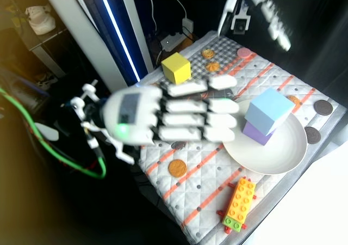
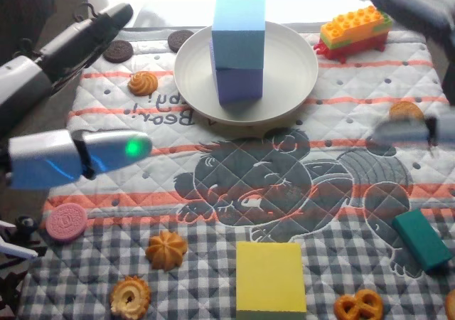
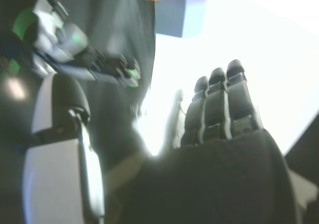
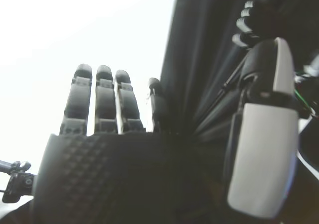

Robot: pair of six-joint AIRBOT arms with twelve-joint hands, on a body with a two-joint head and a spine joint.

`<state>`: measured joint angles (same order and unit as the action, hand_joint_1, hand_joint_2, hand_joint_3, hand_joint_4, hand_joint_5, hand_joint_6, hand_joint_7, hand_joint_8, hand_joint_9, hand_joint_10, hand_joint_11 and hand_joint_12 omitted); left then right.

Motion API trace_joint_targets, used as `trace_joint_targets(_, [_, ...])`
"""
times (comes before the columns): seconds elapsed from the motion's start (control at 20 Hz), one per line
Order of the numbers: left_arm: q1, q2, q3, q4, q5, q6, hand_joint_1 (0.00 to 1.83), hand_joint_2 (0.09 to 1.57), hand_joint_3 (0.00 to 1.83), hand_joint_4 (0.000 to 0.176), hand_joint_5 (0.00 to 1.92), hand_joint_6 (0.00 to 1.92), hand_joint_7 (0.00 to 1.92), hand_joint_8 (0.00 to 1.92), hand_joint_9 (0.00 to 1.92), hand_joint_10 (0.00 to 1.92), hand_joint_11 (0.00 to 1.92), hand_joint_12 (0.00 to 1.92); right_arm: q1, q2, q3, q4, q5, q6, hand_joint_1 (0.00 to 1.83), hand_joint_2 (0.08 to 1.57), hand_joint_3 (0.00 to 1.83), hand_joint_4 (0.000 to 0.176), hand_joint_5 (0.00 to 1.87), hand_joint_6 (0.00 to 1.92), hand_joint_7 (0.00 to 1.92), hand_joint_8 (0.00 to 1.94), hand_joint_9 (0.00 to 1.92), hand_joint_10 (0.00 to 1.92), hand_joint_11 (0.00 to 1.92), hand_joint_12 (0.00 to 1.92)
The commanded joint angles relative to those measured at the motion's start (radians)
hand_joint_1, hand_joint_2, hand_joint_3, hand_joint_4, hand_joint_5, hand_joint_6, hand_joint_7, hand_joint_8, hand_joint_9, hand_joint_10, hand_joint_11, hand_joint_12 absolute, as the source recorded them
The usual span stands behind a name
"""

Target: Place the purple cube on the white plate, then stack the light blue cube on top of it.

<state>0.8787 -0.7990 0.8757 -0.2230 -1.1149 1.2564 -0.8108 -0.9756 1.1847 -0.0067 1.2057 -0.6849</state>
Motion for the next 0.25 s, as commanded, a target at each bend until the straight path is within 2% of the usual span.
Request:
trace_joint_targets(0.0, [0.004,0.007,0.013,0.012,-0.16,-0.074,0.67,0.95,0.0,0.173,0.0,0.0,0.0,0.0,0.0,0.0,0.0,0.0,-0.019,0.022,-0.011,0.077,0.208,0.002,0.8,0.88,0.01,0.123,0.0,0.0,0.0,0.0,0.0,0.0,0.0,0.0])
trace_joint_targets(0.1, [0.046,-0.014,0.063,0.017,-0.204,-0.281,0.62,0.98,0.01,0.176,0.0,0.0,0.0,0.0,0.0,0.0,0.0,0.0,-0.145,0.041,-0.065,0.152,0.321,0.016,0.75,0.92,0.02,0.163,0.0,0.0,0.0,0.0,0.0,0.0,0.05,0.02])
trace_joint_targets(0.15, [0.067,-0.027,0.087,0.009,-0.227,-0.358,0.63,0.98,0.01,0.176,0.0,0.0,0.0,0.0,0.0,0.0,0.0,0.0,-0.182,0.046,-0.071,0.17,0.343,0.038,0.73,0.91,0.01,0.173,0.0,0.0,0.0,0.0,0.0,0.0,0.05,0.03])
trace_joint_targets(0.2, [0.1,-0.042,0.109,-0.006,-0.263,-0.442,0.54,1.01,0.02,0.176,0.0,0.0,0.0,0.0,0.0,0.0,0.0,0.0,-0.233,0.046,-0.075,0.193,0.364,0.063,0.71,0.89,0.0,0.175,0.0,0.0,0.0,0.0,0.0,0.0,0.07,0.04])
